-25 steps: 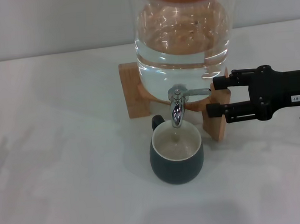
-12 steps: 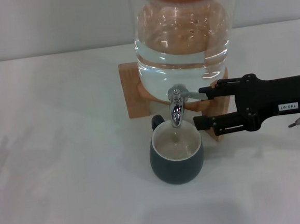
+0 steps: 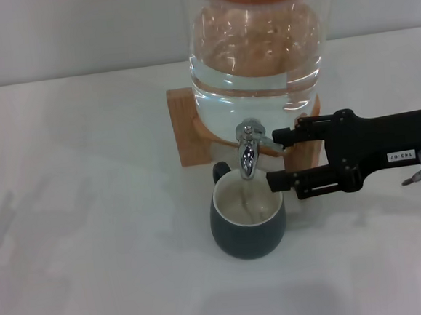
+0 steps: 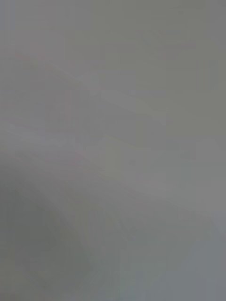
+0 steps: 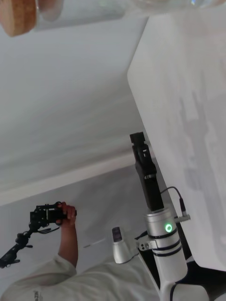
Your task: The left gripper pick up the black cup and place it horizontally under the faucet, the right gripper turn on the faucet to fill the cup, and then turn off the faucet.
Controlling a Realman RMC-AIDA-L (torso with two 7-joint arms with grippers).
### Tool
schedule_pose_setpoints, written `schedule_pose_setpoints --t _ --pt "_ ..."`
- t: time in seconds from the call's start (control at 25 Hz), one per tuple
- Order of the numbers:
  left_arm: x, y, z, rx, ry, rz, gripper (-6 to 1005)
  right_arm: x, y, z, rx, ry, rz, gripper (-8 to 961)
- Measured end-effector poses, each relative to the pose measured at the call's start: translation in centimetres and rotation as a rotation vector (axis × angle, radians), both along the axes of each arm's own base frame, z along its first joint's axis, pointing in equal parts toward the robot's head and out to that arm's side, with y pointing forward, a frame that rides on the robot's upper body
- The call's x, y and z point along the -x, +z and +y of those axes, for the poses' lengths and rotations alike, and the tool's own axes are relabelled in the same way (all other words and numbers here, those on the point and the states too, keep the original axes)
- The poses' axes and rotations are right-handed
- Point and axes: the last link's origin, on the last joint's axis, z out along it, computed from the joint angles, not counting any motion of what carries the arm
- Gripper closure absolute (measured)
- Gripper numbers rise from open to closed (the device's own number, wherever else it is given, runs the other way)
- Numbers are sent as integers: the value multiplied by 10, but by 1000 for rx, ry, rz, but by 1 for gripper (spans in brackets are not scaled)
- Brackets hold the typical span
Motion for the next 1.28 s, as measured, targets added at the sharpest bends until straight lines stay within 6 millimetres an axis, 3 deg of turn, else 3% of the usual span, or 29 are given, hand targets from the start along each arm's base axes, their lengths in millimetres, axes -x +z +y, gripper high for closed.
schedule_pose_setpoints --t 0.64,1.28 --pt "1 0 -2 1 1 1 347 -9 13 -2 -57 -27 12 173" --pt "0 0 -3 -2 -6 0 347 -14 14 -2 -73 -52 13 173"
